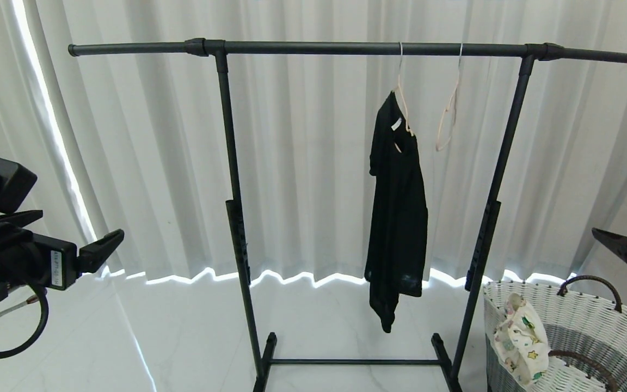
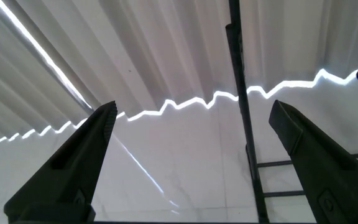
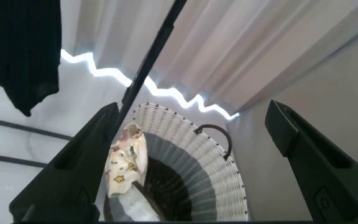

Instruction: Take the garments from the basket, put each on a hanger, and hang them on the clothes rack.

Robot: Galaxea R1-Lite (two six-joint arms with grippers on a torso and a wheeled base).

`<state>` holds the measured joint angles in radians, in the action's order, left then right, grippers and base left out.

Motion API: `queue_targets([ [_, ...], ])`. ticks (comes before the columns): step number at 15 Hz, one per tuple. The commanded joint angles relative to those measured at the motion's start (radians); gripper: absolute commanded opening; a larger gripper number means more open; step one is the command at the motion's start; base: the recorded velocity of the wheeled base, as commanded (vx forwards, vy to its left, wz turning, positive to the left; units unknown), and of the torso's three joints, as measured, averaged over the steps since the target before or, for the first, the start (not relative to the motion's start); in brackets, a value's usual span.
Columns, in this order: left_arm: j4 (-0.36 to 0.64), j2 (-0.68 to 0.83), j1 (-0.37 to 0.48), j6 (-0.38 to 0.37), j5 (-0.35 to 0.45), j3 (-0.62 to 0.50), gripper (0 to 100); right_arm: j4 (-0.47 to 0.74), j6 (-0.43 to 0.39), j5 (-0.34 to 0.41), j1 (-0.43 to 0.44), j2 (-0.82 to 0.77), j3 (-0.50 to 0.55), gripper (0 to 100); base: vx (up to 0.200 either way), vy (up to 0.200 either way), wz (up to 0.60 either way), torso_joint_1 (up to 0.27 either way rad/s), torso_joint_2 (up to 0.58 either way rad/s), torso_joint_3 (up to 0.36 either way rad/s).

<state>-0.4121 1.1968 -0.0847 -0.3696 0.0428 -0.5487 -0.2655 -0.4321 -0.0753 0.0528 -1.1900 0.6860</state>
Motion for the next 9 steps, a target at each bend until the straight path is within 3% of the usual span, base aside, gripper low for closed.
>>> queue_targets([
  [1, -0.002, -0.010, 0.014, 0.000, 0.000, 0.006, 100, -0.035, 0.000, -0.001, 0.001, 0.000, -0.049, 100, 0.200, -0.200, 0.00, -0.017, 0.01, 0.032],
  [4, -0.002, -0.016, 0.033, -0.002, 0.000, 0.013, 100, -0.038, 0.000, -0.001, -0.001, 0.000, -0.060, 100, 0.200, -0.200, 0.00, 0.001, 0.01, 0.006],
  [9, -0.002, -0.014, 0.033, -0.002, -0.001, 0.018, 100, -0.037, -0.002, 0.000, -0.001, -0.014, -0.074, 100, 0.200, 0.000, 0.00, 0.003, 0.00, 0.004],
])
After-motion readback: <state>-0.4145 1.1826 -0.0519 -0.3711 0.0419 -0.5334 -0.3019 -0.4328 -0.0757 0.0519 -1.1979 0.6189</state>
